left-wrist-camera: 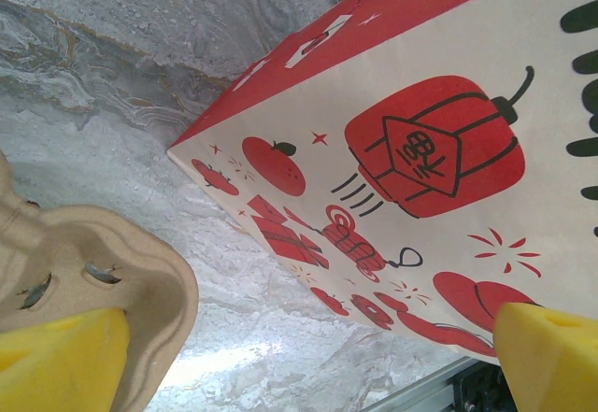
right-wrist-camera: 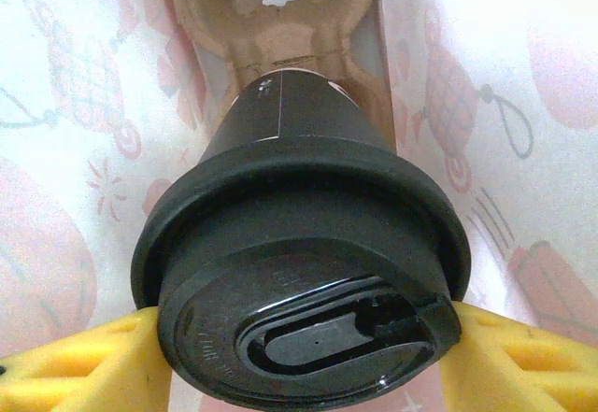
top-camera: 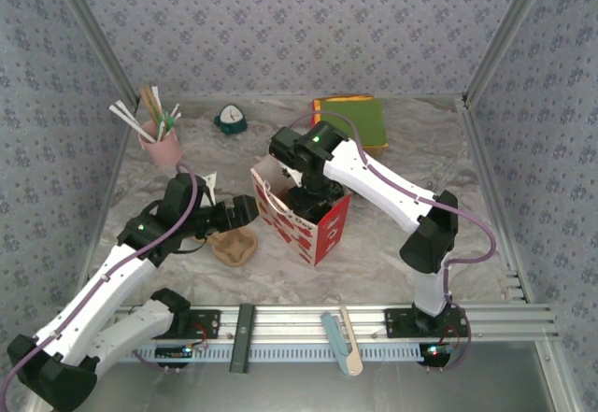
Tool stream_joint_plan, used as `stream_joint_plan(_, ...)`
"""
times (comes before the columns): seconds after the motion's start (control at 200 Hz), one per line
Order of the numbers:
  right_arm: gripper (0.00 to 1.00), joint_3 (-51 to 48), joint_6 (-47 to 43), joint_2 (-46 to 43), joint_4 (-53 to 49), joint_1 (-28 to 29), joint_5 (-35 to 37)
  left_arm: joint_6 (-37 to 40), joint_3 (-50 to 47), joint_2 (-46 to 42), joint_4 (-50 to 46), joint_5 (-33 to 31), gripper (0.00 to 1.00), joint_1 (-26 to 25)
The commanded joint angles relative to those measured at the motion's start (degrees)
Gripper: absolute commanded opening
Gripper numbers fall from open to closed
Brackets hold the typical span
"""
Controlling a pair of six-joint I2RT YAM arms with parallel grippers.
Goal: Pack the takeout coffee
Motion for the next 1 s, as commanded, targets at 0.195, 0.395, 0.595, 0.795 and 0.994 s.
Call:
stream_joint_plan(0.195,0.68,1.9,0.9,-0.5,-2.6,0.4,0.9,0.5,0.4,0.0,1.7,0.8,1.00,-0.3)
stream_joint_plan(0.395,0.68,1.8,0.8,-0.1,-2.3,0.4,0.8,0.4,0.4,-0.1,1.6,0.8,1.00,-0.2)
stream_joint_plan(0.595,0.68,1.6,0.8,-0.2,-2.3,0.4,0.9,0.3,0.3,-0.4,1.6,0.8,1.00,-0.2)
stream_joint_plan(0.795,0.68,1.5,0.9,-0.3,-2.3,0.5,1.1,0.2,0.1,-0.6,1.6,0.8,1.00,-0.2)
stream_joint_plan(0.994,0.68,1.6,0.9,-0.3,-2.3,0.6,1.1,0.0,0.0,-0.9,1.6,0.7,1.00,-0.3)
